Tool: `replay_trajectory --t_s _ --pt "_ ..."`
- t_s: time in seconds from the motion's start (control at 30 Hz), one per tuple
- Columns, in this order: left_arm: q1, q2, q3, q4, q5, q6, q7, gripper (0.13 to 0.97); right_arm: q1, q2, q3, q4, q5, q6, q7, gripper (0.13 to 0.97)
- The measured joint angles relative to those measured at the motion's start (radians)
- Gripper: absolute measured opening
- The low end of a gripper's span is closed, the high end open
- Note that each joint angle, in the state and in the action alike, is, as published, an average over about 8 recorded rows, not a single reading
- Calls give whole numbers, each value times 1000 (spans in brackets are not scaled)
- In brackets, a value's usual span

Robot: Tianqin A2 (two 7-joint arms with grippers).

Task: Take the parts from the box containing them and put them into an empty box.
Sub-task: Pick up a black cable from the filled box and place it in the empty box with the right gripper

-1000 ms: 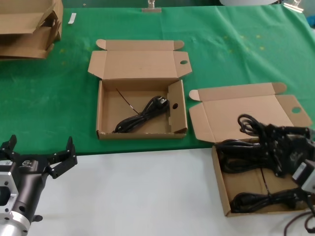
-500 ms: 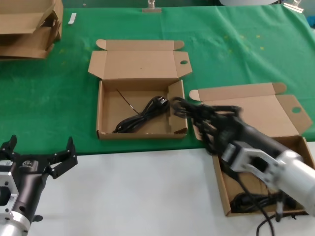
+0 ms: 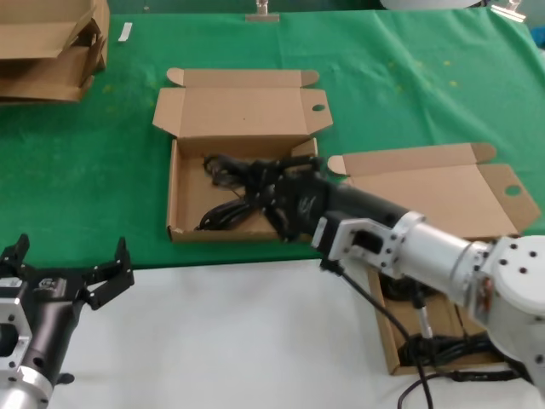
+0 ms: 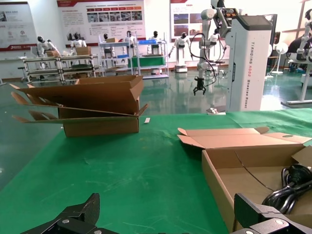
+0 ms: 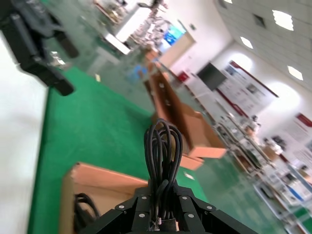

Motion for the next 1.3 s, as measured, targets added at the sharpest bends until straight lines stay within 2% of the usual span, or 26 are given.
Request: replay_trajectory --t_s 0.33,0.73,0.97,1.07,1.3 --pt "0 0 0 0 0 0 0 966 174 -125 61 -461 102 -137 -391 207" --pt "0 0 0 0 0 0 0 966 402 -213 203 -956 204 -205 -777 207" --pt "0 0 0 0 0 0 0 966 453 -221 240 -1070 216 -214 -850 225" --pt "0 0 0 0 0 0 0 966 460 -220 248 -1086 216 -216 -856 231" --pt "0 0 0 0 0 0 0 966 457 -221 261 -1078 211 -215 -835 310"
